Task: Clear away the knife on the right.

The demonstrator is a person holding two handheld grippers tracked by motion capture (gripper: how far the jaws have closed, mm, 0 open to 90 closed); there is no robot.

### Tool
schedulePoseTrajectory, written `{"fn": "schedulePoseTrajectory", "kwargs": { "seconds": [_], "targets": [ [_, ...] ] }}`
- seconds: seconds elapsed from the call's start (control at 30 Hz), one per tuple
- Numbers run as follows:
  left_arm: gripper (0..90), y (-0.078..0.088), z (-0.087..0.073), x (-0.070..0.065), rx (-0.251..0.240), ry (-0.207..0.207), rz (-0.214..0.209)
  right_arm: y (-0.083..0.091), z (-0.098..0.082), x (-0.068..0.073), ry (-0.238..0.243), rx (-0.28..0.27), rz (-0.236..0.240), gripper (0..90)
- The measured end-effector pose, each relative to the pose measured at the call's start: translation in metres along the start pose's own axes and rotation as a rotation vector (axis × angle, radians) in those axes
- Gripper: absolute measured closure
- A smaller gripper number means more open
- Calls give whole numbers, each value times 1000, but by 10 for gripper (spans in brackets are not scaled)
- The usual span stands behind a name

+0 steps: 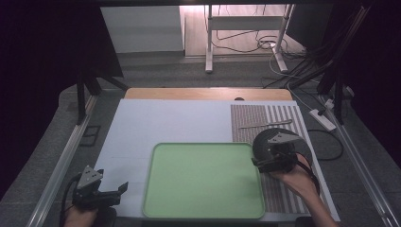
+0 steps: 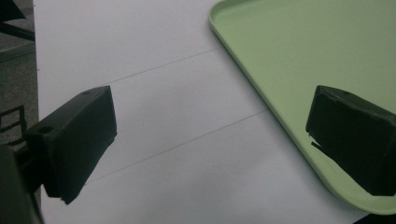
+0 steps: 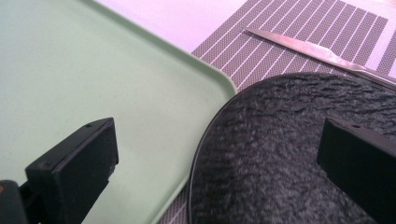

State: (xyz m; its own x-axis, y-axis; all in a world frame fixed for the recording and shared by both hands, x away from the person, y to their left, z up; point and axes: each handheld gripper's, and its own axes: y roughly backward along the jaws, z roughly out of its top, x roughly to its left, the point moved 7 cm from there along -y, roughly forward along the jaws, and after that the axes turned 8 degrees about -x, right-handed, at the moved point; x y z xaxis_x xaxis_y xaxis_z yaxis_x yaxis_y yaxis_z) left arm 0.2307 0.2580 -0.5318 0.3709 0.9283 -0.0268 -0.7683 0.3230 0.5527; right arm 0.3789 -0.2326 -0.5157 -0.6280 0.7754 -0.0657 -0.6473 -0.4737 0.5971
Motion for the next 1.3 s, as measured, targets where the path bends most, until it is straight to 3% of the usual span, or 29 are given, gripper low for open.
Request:
{"fn": "schedulePoseTrajectory", "kwargs": {
  "seconds": [0.3, 0.5, 0.7, 0.77, 0.8, 0.83, 0.93, 1.03, 1.07, 1.1, 1.13, 1.23, 1.3],
  "targets": [
    [28, 0, 0, 0, 0, -3, -2, -17, 9, -9, 29, 23, -28, 8],
    [28, 0, 0, 0, 0, -4, -2, -34, 16, -15, 34, 38, -25, 70],
    [28, 0, 0, 0, 1, -5, -4, -52, 27, -20, 55, 58, -14, 216],
    [28, 0, 0, -1, 0, -6, -4, -61, 31, -22, 43, 73, -6, 326],
    [28, 0, 0, -1, 0, -6, -4, -61, 31, -22, 43, 73, -6, 326],
    [28, 0, 0, -1, 0, -6, -5, -68, 32, -24, 44, 86, -2, 401],
    [28, 0, 0, -1, 0, -6, -5, -75, 33, -26, 50, 101, -4, 464],
    [28, 0, 0, -1, 0, -8, -5, -86, 35, -31, 67, 133, 10, 618],
    [28, 0, 0, -1, 0, -8, -5, -86, 35, -31, 67, 133, 10, 618],
    [28, 0, 0, -1, 0, -7, -5, -92, 36, -35, 54, 152, 24, 696],
    [28, 0, 0, -1, 0, -7, -6, -92, 36, -35, 54, 152, 24, 696],
    [28, 0, 0, -1, 0, -7, -7, -104, 37, -42, 45, 192, 52, 865],
    [28, 0, 0, -1, 0, -7, -7, -110, 36, -45, 36, 212, 67, 898]
  ]
}}
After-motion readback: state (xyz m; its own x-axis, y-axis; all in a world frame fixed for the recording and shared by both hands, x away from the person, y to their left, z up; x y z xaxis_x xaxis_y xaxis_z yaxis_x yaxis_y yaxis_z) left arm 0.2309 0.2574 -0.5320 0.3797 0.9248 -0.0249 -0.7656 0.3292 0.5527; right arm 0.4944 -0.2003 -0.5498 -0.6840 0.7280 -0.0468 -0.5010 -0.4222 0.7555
